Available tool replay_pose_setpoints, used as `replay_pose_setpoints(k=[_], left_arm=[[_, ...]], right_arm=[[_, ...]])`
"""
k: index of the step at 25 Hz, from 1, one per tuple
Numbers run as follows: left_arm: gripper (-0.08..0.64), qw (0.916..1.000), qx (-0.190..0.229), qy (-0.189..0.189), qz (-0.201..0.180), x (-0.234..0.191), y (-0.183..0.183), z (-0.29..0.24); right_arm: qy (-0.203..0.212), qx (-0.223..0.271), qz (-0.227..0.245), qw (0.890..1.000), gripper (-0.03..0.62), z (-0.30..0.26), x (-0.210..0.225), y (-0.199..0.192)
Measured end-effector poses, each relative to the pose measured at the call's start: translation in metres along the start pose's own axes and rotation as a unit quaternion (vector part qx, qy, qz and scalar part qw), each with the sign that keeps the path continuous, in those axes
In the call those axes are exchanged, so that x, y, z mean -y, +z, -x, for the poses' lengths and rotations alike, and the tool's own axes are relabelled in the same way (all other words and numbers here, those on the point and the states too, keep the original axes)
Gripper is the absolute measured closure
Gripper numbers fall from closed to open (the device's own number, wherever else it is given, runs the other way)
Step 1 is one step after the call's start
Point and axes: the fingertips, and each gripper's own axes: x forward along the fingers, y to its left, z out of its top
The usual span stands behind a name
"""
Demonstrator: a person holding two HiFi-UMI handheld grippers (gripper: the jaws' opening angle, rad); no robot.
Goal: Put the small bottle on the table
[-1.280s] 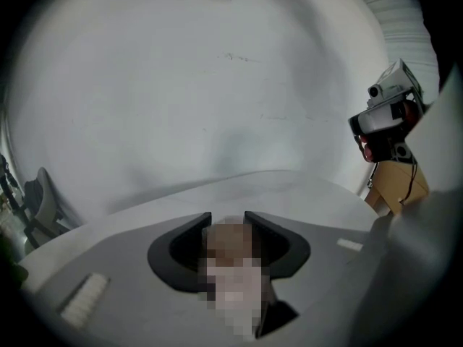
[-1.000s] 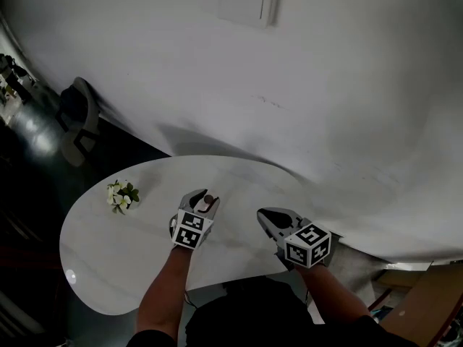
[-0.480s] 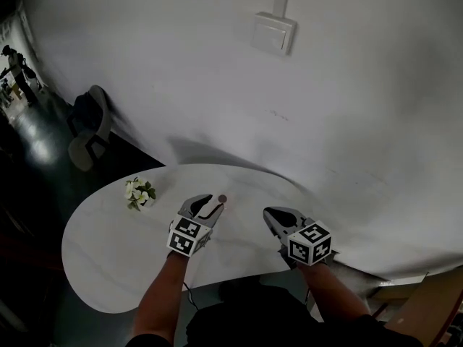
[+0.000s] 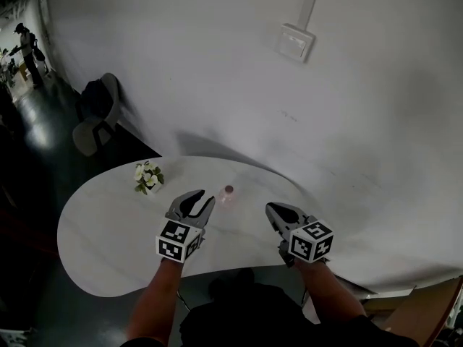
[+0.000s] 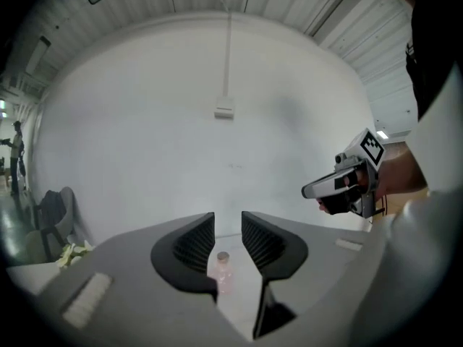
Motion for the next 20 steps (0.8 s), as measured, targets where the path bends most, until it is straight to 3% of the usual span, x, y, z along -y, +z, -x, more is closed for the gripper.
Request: replay_pose_setpoints(k=[3, 6, 10, 15, 20], left_arm=[[0.459, 0.9996, 0.011, 0.023, 0.009, 0.002, 0.009, 0.017], [0.502, 0.9993, -0.005, 0.038, -0.007, 0.005, 0.012, 0.022], [0.546, 0.999, -0.019, 0.041, 0.002, 0.012, 0.021, 0.02], [0.549, 0.9974, 0.01, 0.064, 0.031, 0.013, 0.048, 0.015], [0.549, 0.9973, 0.009, 0.065, 0.033, 0.017, 0.055, -0.001]], right_arm=[[0.008, -0.002, 0.005, 1.0, 0.581, 0.004, -0.004, -0.001], [0.02, 0.005, 0.01, 1.0, 0.581, 0.004, 0.0, 0.006], [0.037, 0.028, 0.017, 0.999, 0.581, 0.008, 0.007, 0.026], [0.043, 0.058, 0.035, 0.997, 0.581, 0.021, 0.018, 0.048], [0.037, 0.083, 0.04, 0.995, 0.581, 0.032, 0.029, 0.057]])
